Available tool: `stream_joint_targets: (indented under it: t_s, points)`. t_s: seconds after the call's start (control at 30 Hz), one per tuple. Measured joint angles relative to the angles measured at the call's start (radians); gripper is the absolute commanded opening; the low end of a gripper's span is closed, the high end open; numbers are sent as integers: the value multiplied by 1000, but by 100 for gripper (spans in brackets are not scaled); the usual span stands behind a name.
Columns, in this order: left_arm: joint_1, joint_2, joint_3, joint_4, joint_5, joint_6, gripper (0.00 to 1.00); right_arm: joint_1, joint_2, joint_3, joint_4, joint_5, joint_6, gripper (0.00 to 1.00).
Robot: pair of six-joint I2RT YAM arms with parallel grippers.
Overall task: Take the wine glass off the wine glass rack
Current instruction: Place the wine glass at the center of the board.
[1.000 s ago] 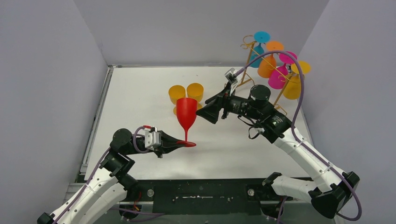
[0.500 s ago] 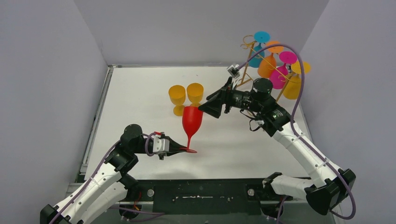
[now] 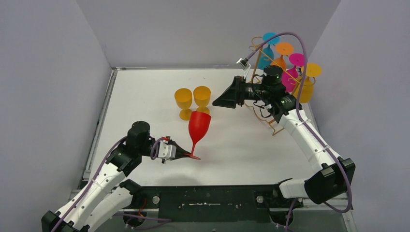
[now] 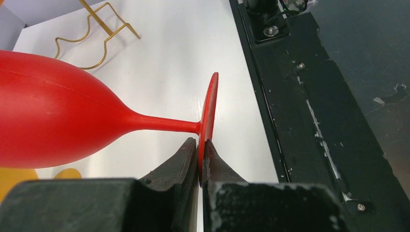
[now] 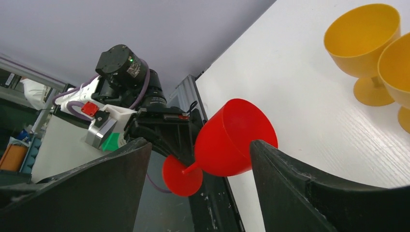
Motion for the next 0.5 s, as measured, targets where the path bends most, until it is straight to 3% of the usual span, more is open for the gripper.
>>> stream_joint_targets:
  t_s: [0.2, 0.5]
  points:
    - [43, -5, -1, -19, 20, 36, 0, 2, 53, 76, -45, -61, -16, 67]
    - [67, -58, -76, 95, 42, -9, 0, 84, 195, 235, -272, -7, -142, 66]
